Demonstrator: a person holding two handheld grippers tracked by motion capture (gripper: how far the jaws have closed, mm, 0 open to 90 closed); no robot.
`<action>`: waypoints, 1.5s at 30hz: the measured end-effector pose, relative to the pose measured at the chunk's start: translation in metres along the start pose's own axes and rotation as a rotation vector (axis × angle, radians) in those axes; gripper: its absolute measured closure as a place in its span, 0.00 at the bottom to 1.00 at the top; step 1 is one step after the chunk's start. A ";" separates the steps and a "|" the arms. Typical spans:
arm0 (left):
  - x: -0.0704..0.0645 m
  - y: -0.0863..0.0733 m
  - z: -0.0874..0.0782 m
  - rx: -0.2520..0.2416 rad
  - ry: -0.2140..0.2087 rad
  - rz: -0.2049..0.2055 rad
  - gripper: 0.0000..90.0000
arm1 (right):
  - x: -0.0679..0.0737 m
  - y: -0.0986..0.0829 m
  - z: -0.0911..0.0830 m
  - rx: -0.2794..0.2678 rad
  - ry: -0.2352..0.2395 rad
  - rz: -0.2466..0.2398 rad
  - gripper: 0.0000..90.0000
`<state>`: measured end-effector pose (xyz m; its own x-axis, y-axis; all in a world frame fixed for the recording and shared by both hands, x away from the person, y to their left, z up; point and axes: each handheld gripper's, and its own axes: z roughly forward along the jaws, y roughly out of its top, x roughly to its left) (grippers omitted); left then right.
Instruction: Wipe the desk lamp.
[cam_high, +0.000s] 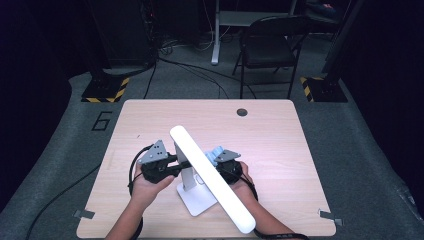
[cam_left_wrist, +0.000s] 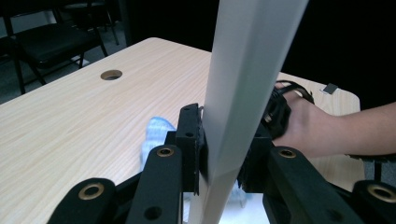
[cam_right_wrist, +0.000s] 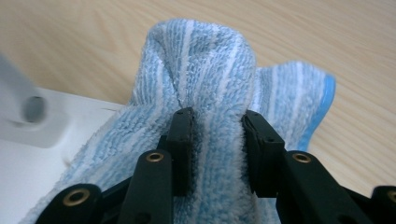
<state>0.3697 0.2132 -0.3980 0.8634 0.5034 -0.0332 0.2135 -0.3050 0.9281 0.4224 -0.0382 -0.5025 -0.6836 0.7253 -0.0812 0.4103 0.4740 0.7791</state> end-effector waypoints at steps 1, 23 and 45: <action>0.000 0.000 0.000 -0.002 0.002 0.000 0.82 | -0.004 -0.001 0.000 0.002 0.002 0.005 0.74; -0.001 0.000 0.000 -0.003 0.008 0.002 0.82 | 0.049 -0.001 -0.003 -0.021 0.093 -0.062 0.80; -0.001 -0.001 0.000 -0.011 0.012 -0.008 0.82 | -0.017 -0.012 0.002 -0.017 -0.039 0.125 0.80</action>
<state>0.3688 0.2129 -0.3992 0.8564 0.5150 -0.0360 0.2148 -0.2920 0.9320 0.4302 -0.0552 -0.5114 -0.6036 0.7972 -0.0069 0.4804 0.3706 0.7949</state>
